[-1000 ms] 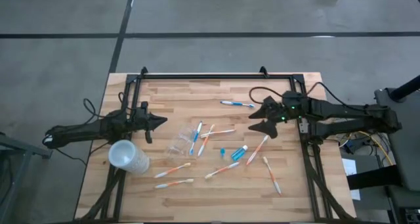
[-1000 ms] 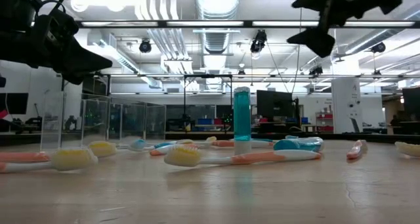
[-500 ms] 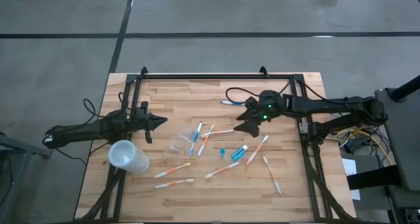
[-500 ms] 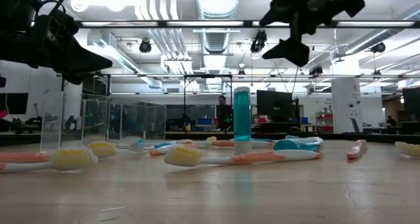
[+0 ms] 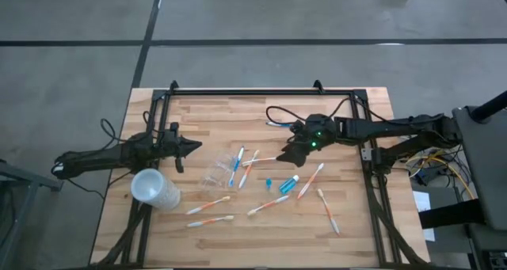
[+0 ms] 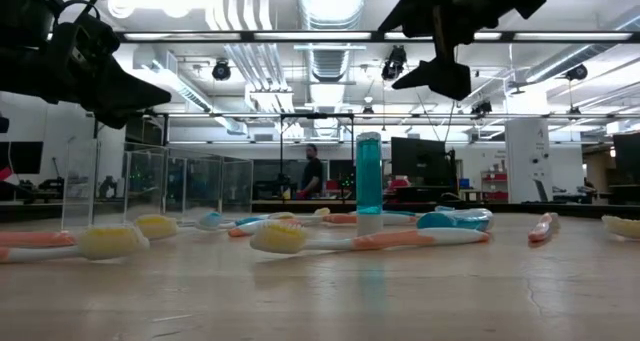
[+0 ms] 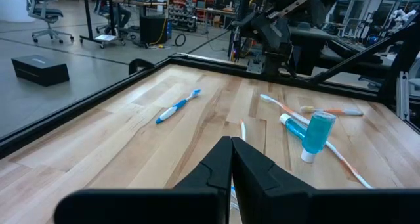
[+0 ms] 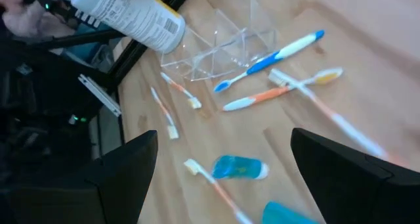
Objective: Pick & Place toothbrushing station
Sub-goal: Put the left mouthwash bottle into the transparent organizer
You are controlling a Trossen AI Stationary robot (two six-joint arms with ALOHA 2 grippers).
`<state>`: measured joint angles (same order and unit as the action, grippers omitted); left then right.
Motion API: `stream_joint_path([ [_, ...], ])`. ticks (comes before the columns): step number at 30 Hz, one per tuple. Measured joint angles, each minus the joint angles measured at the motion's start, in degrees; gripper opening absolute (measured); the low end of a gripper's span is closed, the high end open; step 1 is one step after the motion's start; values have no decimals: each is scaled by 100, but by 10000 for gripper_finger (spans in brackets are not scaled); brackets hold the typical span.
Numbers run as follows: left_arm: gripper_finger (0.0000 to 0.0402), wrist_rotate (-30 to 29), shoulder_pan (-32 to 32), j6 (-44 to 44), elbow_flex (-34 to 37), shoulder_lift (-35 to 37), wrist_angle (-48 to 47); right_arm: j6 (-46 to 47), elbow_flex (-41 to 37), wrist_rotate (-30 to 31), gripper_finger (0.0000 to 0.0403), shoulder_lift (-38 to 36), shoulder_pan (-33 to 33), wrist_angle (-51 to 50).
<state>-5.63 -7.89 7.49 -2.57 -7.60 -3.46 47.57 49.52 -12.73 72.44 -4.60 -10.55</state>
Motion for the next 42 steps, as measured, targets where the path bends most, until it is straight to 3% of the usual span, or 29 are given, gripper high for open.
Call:
stream_joint_path([
  [6,14,0,-1,0,0,0,-2,861,-2,691,343,-7,404,-77],
  [14,14,0,-1,0,0,0,0,1875,-4,1008,343,4,718,-306],
  [25,14,0,-1,0,0,0,0,2149,213,1073,343,43,843,-1135],
  [31,14,-2,-1,0,0,0,0,2258,901,1561,343,506,1055,-1760],
  [35,14,0,-1,0,0,0,0,2891,1602,1579,343,1204,1196,-2454],
  [42,14,0,-1,0,0,0,0,3216,3050,1578,343,2441,1383,-3589],
])
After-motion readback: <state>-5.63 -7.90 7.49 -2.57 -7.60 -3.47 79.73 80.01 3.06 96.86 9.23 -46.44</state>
